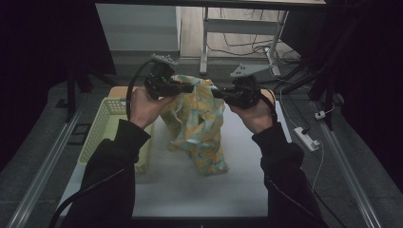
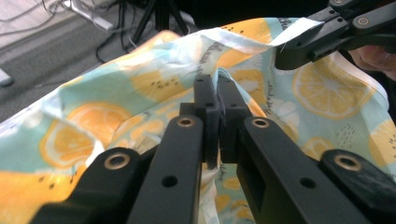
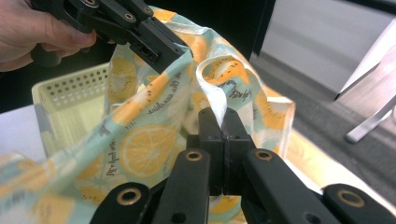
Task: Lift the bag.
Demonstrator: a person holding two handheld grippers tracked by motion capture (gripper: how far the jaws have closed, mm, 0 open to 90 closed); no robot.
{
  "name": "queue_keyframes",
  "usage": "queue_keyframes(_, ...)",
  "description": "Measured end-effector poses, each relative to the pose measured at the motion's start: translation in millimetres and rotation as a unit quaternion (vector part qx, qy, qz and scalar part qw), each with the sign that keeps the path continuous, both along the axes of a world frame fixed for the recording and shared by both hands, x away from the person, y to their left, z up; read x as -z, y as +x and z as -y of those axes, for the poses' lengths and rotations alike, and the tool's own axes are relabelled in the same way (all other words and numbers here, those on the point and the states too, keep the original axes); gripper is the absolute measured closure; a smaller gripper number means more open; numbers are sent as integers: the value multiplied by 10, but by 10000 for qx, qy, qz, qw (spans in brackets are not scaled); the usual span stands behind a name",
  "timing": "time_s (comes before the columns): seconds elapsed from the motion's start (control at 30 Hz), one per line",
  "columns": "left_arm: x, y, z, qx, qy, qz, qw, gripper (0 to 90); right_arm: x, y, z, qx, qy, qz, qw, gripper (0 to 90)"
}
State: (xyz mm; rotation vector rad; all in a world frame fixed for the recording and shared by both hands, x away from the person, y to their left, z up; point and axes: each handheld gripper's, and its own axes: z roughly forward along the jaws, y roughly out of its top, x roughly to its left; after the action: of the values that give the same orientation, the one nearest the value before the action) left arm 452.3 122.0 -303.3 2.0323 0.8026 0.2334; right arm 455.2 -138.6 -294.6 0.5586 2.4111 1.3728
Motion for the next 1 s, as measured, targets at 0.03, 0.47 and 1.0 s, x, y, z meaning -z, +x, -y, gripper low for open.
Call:
queue_keyframes(0.03,40,16,8,16,-7,-45,10000,881,54,16,-3,-1,-1,-52,10000,899)
queue_keyframes(0.47,380,121,99,51,106,-406,9991,827,405,106,17,10,-83,-420,9991,894)
queue_keyframes(1.0,361,-55,-10,221,144,-287,9992,269,394,56,80,72,67,-526,9986,618)
